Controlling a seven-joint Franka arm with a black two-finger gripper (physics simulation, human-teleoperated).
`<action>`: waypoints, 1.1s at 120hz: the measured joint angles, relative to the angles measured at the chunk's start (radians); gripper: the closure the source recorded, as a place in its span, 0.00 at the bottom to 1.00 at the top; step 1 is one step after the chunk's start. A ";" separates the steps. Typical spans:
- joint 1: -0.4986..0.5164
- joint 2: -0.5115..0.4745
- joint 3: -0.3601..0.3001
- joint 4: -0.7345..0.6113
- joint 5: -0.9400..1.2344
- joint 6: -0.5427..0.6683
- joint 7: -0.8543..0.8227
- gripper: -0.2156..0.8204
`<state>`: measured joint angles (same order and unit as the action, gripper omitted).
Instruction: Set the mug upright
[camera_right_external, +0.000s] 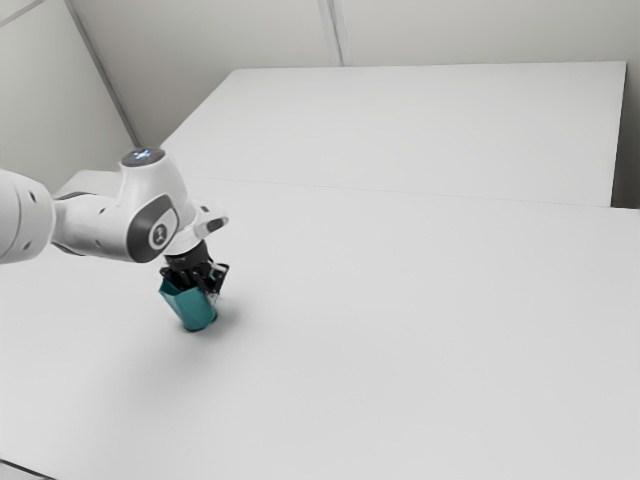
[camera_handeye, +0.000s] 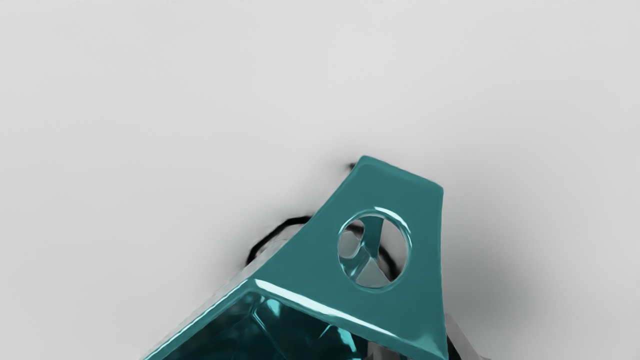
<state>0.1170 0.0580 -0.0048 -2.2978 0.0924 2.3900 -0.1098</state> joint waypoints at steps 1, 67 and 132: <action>-0.002 0.000 0.000 0.000 -0.001 0.001 -0.001 0.81; -0.007 -0.070 -0.010 0.184 -0.019 -0.123 -0.021 0.27; -0.012 -0.028 -0.012 0.693 -0.022 -0.695 -0.001 0.23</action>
<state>0.1051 0.0297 -0.0168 -1.6046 0.0700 1.6949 -0.1111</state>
